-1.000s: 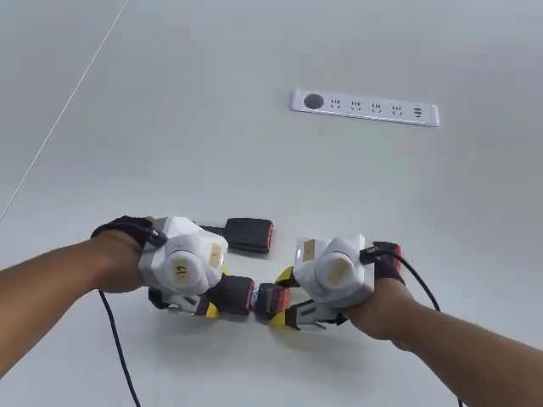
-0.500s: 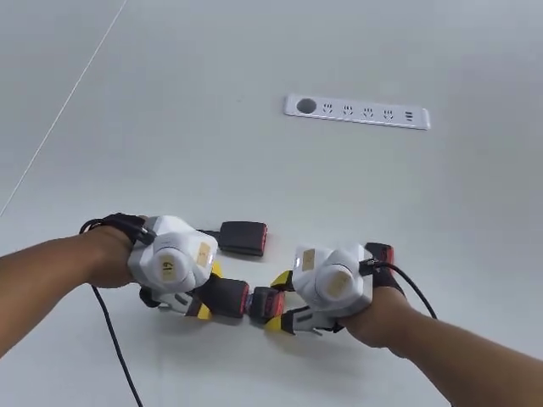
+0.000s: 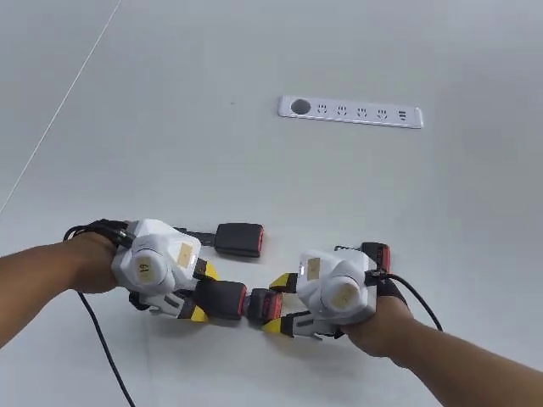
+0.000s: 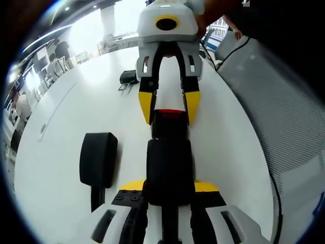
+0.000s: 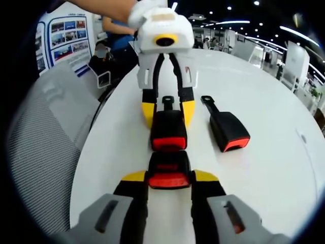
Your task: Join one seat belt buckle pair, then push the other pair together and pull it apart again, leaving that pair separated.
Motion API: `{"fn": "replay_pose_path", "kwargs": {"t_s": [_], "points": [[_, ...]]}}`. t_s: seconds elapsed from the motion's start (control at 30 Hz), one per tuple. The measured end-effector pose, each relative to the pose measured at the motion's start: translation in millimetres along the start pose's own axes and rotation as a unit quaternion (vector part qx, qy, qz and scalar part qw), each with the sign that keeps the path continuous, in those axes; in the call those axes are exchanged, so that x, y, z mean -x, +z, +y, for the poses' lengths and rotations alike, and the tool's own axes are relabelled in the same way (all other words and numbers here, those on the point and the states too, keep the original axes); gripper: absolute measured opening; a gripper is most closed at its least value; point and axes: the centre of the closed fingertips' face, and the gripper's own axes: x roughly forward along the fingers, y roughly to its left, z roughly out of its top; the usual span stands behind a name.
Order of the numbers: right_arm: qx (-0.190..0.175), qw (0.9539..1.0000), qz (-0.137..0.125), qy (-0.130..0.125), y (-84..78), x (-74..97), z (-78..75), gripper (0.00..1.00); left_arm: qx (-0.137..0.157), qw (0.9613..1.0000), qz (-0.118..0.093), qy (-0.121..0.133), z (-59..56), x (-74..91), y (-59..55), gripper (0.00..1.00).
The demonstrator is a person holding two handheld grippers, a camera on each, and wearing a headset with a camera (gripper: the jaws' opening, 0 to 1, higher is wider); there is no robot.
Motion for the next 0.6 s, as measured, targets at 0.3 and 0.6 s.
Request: {"fn": "replay_pose_path", "kwargs": {"t_s": [0.3,0.6], "points": [[-0.007,0.9999,-0.006,-0.006,-0.5,0.4,0.3,0.30,0.001,1.0000,-0.005,-0.003,-1.0,1.9,2.3,0.32],[-0.022,0.9995,-0.015,-0.015,-0.8,0.1,0.5,0.31,0.012,0.9999,-0.002,0.001,-0.6,2.4,1.5,0.32]]}}
